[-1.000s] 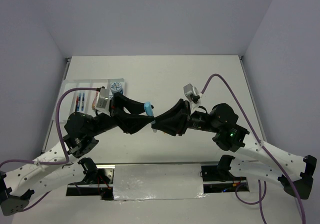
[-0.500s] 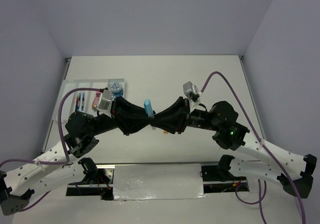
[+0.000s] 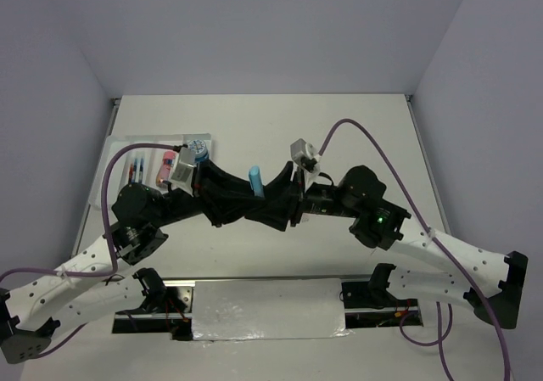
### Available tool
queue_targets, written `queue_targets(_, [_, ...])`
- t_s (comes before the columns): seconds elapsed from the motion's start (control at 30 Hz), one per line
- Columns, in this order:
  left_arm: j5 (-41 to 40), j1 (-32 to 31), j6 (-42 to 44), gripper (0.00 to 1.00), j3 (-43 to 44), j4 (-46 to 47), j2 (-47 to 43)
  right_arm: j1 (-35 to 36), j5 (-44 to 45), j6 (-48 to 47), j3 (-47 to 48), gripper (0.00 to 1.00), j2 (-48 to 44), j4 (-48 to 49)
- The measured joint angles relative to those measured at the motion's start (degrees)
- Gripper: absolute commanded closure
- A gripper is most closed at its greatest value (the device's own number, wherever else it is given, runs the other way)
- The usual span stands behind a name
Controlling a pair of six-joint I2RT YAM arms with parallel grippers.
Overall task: Sort the stationery into containers
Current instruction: Close the pen cap on the pen.
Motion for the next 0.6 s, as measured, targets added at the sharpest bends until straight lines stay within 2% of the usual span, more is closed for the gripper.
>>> queue_targets(0.3, [-0.6, 0.0, 0.0, 1.00, 0.0, -0.7, 0.8, 0.5, 0.1, -0.4, 0.0, 0.53, 2.4, -1.9])
queue_targets(0.6, [-1.9, 0.0, 0.1, 1.00, 0.0, -2.0, 0.7, 0.5, 2.1, -0.8, 0.1, 0.48, 1.6, -2.4])
